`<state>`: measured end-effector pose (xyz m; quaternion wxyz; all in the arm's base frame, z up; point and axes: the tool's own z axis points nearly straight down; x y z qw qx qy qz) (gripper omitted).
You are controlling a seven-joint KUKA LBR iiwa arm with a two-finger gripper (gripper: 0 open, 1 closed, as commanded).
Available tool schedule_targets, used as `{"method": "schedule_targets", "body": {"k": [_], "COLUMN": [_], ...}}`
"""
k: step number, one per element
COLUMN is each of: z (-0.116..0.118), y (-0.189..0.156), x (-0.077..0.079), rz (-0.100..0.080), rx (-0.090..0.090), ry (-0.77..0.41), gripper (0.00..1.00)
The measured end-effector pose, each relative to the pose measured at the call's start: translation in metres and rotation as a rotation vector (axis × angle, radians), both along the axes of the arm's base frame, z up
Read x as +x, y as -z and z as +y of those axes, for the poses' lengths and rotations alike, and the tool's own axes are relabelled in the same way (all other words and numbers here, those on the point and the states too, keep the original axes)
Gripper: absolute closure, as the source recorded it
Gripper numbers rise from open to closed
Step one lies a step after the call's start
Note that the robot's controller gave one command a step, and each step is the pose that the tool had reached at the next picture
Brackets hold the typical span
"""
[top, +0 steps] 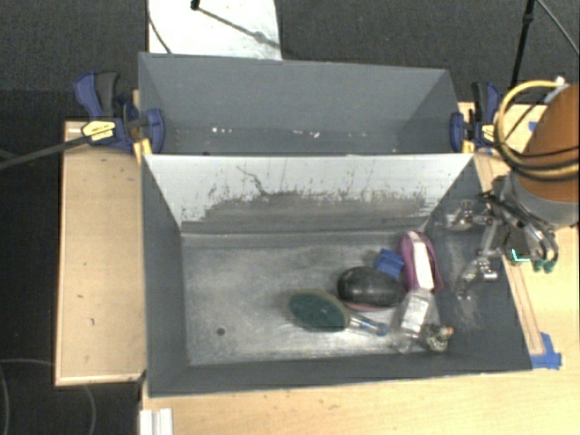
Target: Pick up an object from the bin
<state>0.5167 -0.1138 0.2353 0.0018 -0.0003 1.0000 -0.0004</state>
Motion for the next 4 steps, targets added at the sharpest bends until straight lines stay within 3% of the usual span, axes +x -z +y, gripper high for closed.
{"method": "schedule_targets", "body": {"k": [1,2,3,4], "z": [0.006,0.060,0.056,0.058], "y": [0.091,0.144,0.147,-0.007], "x": [-0.002,0.023,0.019,0.034], "rz": [0.007,-0.008,0.001,-0.007], "rx": [0.002,0.004,0.001,-0.002], "ry": [-0.202,-0.090,-0.090,-0.217], "gripper": [0.00,0.00,1.00,1.00]}}
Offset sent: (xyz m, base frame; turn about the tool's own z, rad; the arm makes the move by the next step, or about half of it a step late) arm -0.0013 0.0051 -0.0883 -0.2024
